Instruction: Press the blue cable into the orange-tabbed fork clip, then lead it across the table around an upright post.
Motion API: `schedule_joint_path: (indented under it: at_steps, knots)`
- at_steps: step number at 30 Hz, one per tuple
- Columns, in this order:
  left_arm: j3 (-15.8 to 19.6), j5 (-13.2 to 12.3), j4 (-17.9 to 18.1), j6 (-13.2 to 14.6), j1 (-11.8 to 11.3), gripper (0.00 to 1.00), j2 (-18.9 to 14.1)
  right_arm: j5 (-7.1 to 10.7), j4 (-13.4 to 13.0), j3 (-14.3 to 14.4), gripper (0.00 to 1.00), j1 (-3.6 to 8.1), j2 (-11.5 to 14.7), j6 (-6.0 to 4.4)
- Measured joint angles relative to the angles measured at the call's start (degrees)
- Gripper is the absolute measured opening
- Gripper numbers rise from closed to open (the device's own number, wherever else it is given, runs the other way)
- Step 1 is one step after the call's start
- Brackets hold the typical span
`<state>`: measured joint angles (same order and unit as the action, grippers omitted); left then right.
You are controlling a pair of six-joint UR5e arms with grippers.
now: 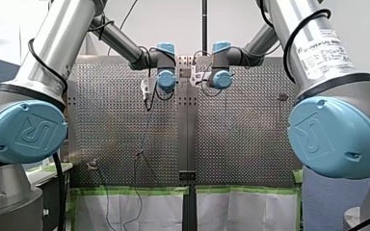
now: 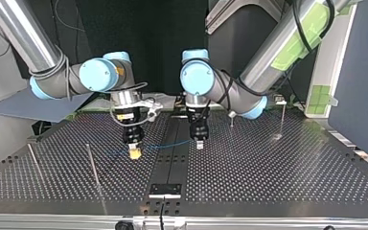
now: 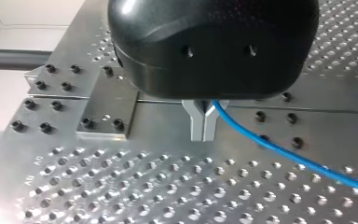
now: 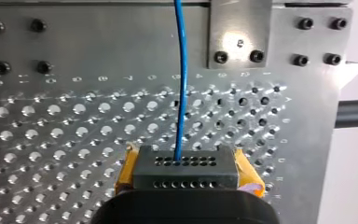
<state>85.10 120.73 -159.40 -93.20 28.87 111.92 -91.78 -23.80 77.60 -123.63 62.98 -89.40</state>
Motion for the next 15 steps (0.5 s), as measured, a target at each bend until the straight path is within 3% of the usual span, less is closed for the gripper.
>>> schedule_joint_path:
  at_steps: [15]
  knots:
    - [-4.98, -0.02, -2.88, 0.03, 0.38, 0.0, 0.0, 0.05, 1.62, -1.63, 0.0, 0.9, 2.66, -0.41]
